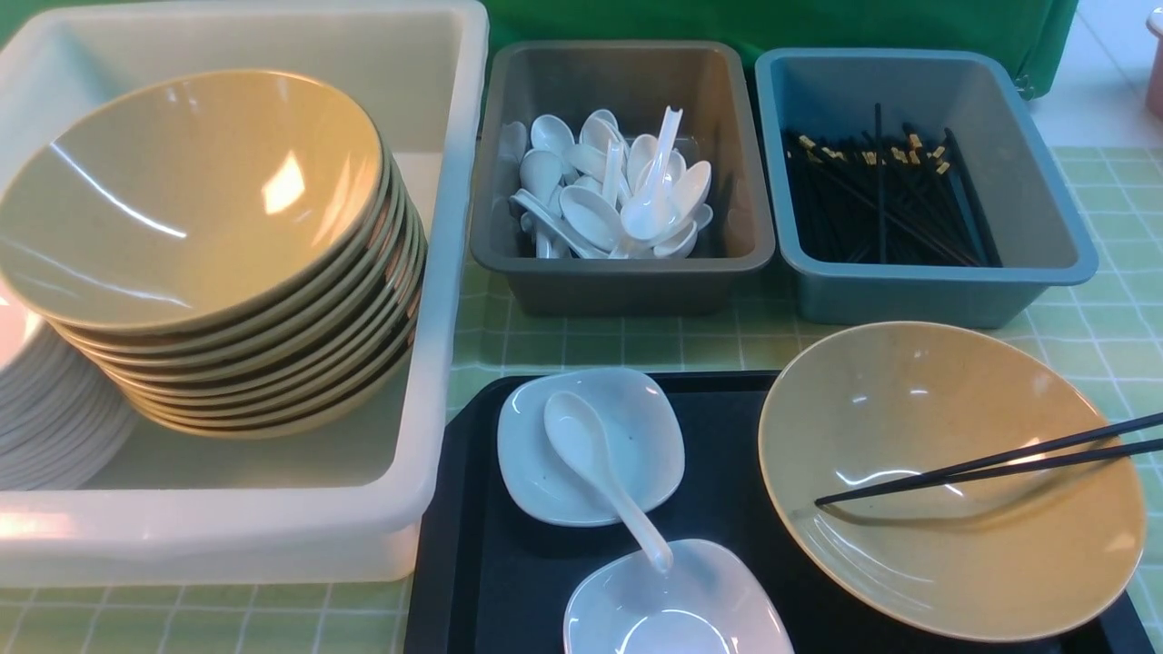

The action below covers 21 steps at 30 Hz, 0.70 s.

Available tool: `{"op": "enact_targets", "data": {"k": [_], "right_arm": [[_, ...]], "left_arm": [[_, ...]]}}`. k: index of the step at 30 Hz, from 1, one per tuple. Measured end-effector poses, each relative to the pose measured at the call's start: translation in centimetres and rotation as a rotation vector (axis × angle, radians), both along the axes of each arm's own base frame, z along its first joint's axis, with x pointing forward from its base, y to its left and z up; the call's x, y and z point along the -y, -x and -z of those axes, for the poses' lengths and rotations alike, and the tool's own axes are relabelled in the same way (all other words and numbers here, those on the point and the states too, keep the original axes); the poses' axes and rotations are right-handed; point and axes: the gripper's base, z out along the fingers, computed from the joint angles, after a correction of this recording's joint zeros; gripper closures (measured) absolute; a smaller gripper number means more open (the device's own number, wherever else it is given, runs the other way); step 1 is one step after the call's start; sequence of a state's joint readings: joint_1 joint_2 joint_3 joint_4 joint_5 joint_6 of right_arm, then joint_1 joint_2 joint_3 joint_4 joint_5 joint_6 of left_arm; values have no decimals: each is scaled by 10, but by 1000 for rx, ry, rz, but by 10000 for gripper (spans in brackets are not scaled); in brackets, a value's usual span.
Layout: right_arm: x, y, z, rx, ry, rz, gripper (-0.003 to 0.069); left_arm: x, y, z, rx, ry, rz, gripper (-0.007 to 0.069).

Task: On green table put chopsticks spoon bowls plates into blue grey white boxes.
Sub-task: 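Move the grippers toward the tableware on the black tray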

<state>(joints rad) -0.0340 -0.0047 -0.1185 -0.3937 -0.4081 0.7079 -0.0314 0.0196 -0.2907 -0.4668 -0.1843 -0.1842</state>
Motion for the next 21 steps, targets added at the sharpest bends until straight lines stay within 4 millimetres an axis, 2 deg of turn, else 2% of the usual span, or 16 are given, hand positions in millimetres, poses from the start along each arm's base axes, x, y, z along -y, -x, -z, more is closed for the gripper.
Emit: {"op": "enact_targets", "data": {"k": [1, 2, 3, 4, 7, 8, 9, 10, 11, 12, 13, 15, 18, 21], "right_arm": [[1, 2, -14, -3, -11, 10, 423], [1, 4, -23, 13, -14, 12, 423], [4, 8, -52, 12, -26, 34, 423], [5, 12, -74, 9, -27, 57, 423], [12, 9, -125, -97, -12, 148, 423], [16, 2, -144, -184, 2, 196, 423], [20, -5, -151, -289, 29, 242, 423], [21, -9, -148, -319, 27, 246, 423], [25, -23, -159, -456, 97, 301, 423], [27, -34, -157, -555, 141, 324, 423], [27, -35, -158, -569, 165, 331, 423], [30, -61, -149, -745, 263, 348, 423], [29, -91, -132, -905, 288, 303, 423], [17, -119, -109, -1073, 317, 128, 423]], "left_arm": [[2, 2, -13, -11, -41, 6, 626], [2, 3, -17, -4, -41, 6, 626], [6, 2, -38, -54, -111, 20, 626], [9, 1, -53, -95, -155, 30, 626], [14, -7, -84, -250, -295, 46, 626], [15, -17, -91, -346, -351, 52, 626], [16, -24, -95, -416, -397, 54, 626], [16, -24, -95, -434, -412, 52, 626], [15, -37, -94, -527, -475, 45, 626], [14, -41, -91, -564, -503, 40, 626], [14, -42, -91, -567, -508, 37, 626], [13, -47, -88, -604, -564, 15, 626], [14, -47, -87, -606, -542, 41, 626], [21, -47, -82, -623, -465, 143, 626]]}}
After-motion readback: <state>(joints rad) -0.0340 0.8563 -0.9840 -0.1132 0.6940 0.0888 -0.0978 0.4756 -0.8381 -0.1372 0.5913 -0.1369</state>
